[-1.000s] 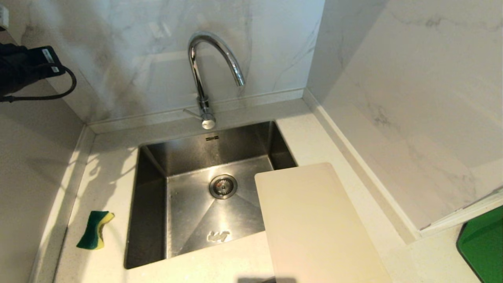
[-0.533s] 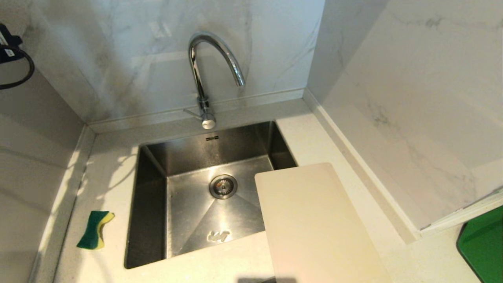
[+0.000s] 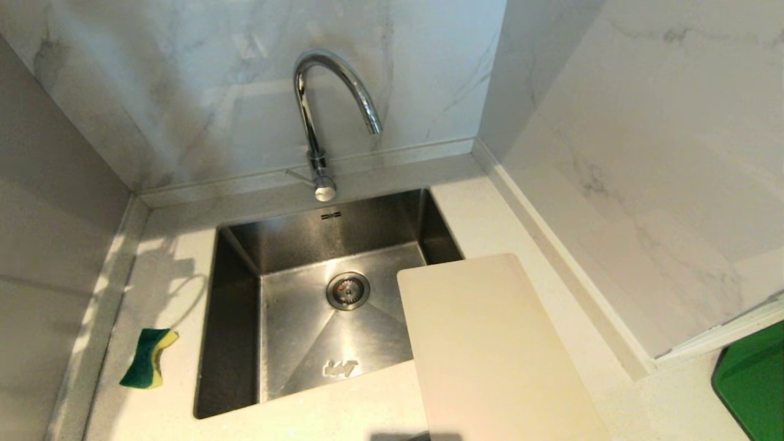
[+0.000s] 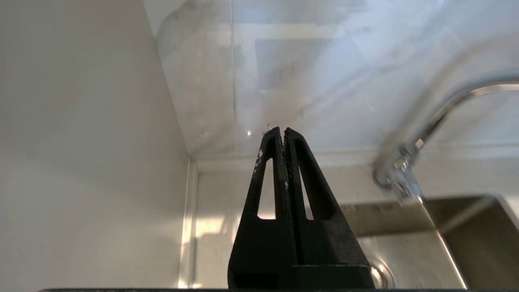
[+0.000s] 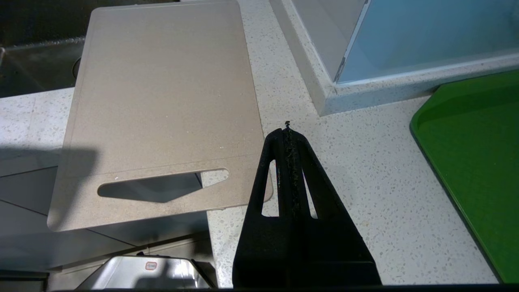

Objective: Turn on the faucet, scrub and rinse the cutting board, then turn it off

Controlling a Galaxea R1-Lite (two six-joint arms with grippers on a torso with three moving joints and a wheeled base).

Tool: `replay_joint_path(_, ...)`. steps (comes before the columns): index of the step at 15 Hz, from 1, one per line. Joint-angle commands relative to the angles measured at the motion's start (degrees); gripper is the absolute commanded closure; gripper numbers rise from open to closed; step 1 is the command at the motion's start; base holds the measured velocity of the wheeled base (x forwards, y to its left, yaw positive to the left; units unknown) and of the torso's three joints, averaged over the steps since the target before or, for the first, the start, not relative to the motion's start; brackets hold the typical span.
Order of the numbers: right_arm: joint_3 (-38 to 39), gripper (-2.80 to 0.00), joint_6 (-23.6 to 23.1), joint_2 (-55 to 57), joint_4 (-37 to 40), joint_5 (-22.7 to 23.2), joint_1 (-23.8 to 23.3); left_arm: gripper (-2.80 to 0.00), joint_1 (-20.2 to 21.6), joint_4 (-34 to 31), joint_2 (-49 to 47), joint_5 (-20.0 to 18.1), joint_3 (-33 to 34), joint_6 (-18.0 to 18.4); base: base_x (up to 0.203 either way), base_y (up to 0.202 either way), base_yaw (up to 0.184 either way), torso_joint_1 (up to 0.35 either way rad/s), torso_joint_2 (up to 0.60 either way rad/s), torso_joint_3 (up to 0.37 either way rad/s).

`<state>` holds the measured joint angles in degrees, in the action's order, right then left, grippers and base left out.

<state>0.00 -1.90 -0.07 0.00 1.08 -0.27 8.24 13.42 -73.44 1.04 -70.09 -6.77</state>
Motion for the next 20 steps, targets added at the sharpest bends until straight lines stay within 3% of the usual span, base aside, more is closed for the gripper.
replay_joint_path(1, 0.0, 0.00, 0.0, 0.1, 0.0, 0.1, 0.0, 0.00, 0.0, 0.1, 6.5, -0.1, 5.1, -0.6, 0.000, 0.000, 0.000, 0.000, 0.00, 0.000)
replay_joint_path(10, 0.0, 0.00, 0.0, 0.1, 0.0, 0.1, 0.0, 0.00, 0.0, -1.2, 26.5, -0.8, 23.6, -2.0, 0.000, 0.000, 0.000, 0.000, 0.00, 0.000)
replay_joint_path(15, 0.0, 0.00, 0.1, 0.1, 0.1, 0.0, 0.0, 0.00, -0.2, -6.9, 40.9, -2.0, 36.8, -2.4, 0.000, 0.000, 0.000, 0.000, 0.00, 0.000)
replay_joint_path(20, 0.0, 0.00, 0.1, 0.1, 0.1, -0.1, 0.0, 0.00, -1.8, -17.9, 52.4, -1.9, 39.7, -5.8, 0.000, 0.000, 0.000, 0.000, 0.00, 0.000)
